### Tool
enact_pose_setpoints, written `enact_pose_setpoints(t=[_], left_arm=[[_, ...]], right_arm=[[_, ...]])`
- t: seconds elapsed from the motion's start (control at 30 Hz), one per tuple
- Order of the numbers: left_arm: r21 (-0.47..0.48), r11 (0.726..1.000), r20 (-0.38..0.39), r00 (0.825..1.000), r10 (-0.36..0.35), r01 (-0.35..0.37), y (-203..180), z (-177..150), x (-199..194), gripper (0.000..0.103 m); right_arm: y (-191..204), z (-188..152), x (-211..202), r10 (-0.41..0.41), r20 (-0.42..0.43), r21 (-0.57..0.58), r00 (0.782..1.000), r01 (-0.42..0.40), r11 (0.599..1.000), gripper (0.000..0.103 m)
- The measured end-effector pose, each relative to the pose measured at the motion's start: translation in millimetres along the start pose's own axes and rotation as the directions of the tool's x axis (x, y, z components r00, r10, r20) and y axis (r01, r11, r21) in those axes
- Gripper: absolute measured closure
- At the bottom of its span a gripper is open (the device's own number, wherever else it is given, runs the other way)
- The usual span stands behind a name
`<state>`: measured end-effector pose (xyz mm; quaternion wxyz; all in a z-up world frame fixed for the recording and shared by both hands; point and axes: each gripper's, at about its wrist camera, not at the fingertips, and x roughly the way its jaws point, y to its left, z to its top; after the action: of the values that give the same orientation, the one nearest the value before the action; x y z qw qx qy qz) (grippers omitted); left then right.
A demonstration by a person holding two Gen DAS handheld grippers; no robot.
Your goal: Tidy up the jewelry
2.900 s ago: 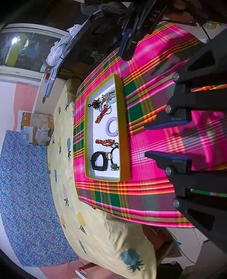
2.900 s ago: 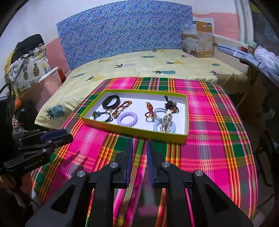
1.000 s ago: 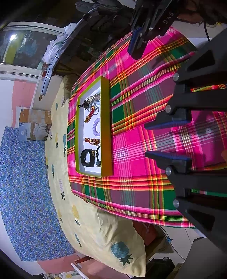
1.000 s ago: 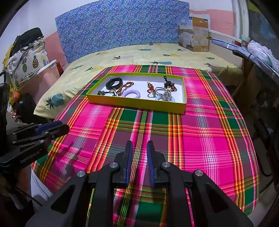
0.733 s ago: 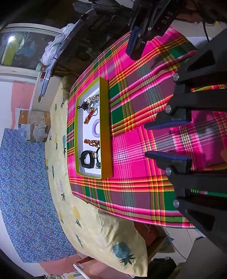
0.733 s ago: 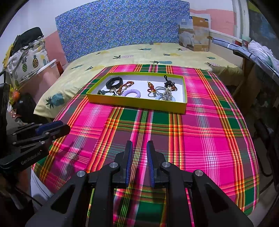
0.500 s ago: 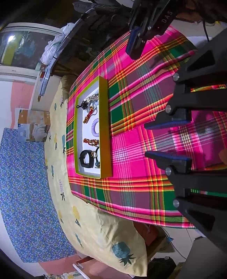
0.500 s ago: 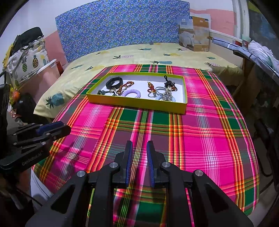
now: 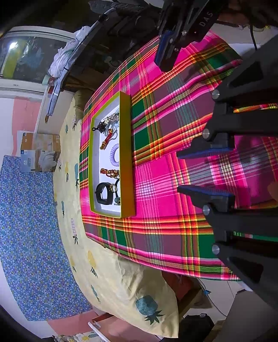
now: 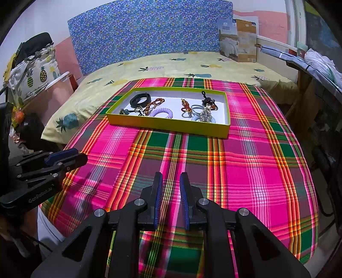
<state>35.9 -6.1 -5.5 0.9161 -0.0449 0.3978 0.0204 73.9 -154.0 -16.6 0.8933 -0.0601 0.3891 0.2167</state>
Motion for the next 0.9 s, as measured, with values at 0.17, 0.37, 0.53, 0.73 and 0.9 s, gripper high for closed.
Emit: enact_pose_setpoints(t=[0.17,0.37,0.53,0.73,0.9], left_arm=[[0.000,1.000,0.000,1.000,0.003,-0.003,0.0,-0.1,0.3,0.077],[-0.002,1.000,-0.002,1.000,0.005,-0.005,-0.5,0.0,0.0,0.077],[-0.005,1.000,-0.001,1.000,0.012,-0.012,-1.1,0.1,0.0,0.077],[-0.008,1.000,-0.004,1.000,0.021,-0.021,-1.7,-0.7,-0.1,0.077],[-0.018,1.000,-0.015,1.000,0.013,-0.014,-1.2,-1.1,0.5,0.077]], right_arm=[[0.6,-1.2,0.9,0.000,-0.001,-0.001,1.000,0.000,1.000,0.087],[0.4,-1.5,1.0,0.001,-0.002,0.000,1.000,-0.001,1.000,0.087],[0.7,-1.8,1.0,0.001,-0.002,-0.001,1.000,-0.001,1.000,0.087],[0.5,-0.8,0.8,0.001,-0.003,0.000,1.000,-0.001,1.000,0.087],[1.5,-2.2,1.3,0.001,-0.004,-0.002,1.000,-0.001,1.000,0.087]])
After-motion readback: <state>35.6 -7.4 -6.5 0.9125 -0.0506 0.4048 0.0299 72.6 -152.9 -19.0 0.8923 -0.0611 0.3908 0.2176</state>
